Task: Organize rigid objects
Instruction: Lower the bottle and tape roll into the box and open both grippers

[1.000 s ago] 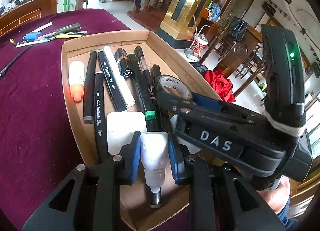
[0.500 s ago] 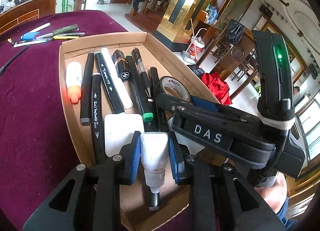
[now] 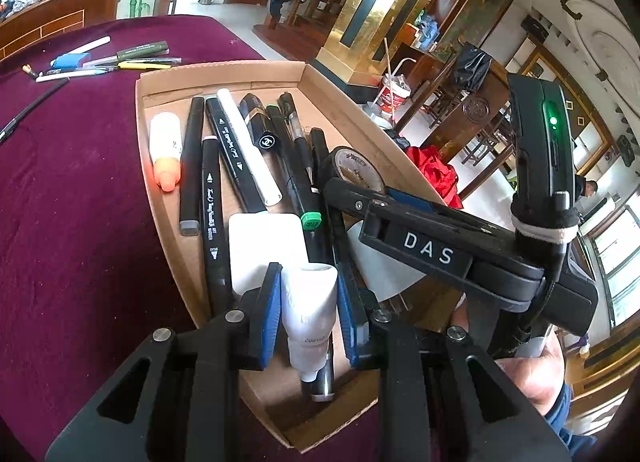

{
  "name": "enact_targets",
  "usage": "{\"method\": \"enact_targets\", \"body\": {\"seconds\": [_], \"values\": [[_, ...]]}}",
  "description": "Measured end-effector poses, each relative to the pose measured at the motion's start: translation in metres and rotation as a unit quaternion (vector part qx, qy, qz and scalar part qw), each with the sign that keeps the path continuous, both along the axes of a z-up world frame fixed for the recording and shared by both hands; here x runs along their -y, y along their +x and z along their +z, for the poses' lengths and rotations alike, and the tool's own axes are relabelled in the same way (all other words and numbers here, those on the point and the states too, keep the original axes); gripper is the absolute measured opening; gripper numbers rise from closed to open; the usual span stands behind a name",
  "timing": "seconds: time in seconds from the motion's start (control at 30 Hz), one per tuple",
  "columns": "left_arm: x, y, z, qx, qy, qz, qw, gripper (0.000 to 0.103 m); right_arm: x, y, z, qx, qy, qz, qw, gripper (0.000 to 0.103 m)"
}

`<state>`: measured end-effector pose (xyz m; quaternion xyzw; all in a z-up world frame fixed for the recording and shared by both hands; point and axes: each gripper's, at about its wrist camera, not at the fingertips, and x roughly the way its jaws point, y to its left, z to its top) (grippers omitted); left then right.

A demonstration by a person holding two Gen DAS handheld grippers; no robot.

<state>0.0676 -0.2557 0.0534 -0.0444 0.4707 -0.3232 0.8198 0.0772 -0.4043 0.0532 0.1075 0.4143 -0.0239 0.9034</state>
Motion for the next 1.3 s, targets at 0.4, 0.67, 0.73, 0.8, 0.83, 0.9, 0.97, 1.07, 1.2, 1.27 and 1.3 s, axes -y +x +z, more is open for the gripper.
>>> {"method": "enact_targets", "body": {"seconds": [0.4,0.67,0.73,0.8,0.83,0.9,0.97,1.07,1.2,1.27,1.3], "values": [[0.0,-0.005,0.0,0.016,0.011,-0.004,0.9998,0.023,0.002,-0.005,0.006,0.014,0.004,-0.007,1.0,0.051],[0.002,-0.006,0.002,0.028,0.017,0.001,0.9995,0.039,0.002,-0.009,0.009,0.03,0.005,-0.009,1.0,0.052],[0.002,-0.006,0.002,0.032,0.019,0.005,0.9993,0.042,0.002,-0.01,0.01,0.032,0.004,-0.009,0.999,0.053],[0.002,-0.006,0.002,0.034,0.022,0.007,0.9992,0.042,0.002,-0.011,0.011,0.037,-0.001,-0.011,0.999,0.054],[0.003,-0.006,0.002,0.035,0.023,0.007,0.9991,0.044,0.002,-0.011,0.012,0.04,-0.004,-0.013,0.999,0.055],[0.004,-0.006,0.002,0.039,0.027,0.009,0.9988,0.052,0.002,-0.013,0.014,0.05,-0.005,-0.016,0.999,0.06],[0.004,-0.007,0.002,0.043,0.031,0.011,0.9986,0.055,0.003,-0.015,0.018,0.062,-0.006,-0.02,0.998,0.064],[0.005,-0.008,0.004,0.046,0.037,0.012,0.9982,0.056,0.003,-0.016,0.022,0.076,-0.007,-0.023,0.997,0.067],[0.004,-0.009,0.007,0.052,0.043,0.023,0.9974,0.067,0.003,-0.019,0.026,0.093,-0.013,-0.025,0.995,0.07],[0.003,-0.011,0.011,0.057,0.044,0.027,0.997,0.067,0.002,-0.02,0.028,0.1,-0.017,-0.025,0.995,0.07],[0.002,-0.01,0.012,0.059,0.045,0.028,0.9969,0.067,0.001,-0.02,0.03,0.104,-0.021,-0.026,0.994,0.071]]}}
